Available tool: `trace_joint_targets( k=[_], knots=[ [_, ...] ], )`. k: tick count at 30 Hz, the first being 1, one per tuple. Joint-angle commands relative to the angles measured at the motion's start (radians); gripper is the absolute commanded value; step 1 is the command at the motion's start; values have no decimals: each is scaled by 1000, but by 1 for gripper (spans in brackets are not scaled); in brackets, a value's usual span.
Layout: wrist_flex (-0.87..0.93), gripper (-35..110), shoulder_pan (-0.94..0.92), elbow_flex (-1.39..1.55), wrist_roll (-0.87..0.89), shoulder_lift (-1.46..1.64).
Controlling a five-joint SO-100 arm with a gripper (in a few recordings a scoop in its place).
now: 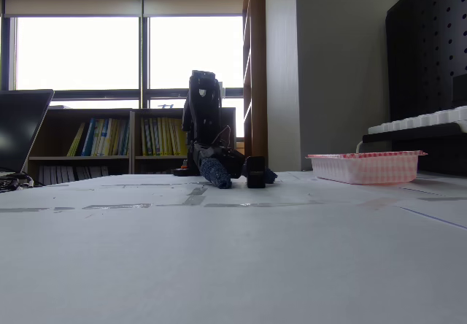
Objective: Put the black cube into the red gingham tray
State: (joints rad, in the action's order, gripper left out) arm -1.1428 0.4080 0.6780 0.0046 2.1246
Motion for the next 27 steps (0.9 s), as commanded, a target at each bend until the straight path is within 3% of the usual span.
trace_joint_targets(
  k=[1,27],
  knots=[
    [-29,48,41,71,9,32],
    [-166,48,74,244,5,196]
  ],
)
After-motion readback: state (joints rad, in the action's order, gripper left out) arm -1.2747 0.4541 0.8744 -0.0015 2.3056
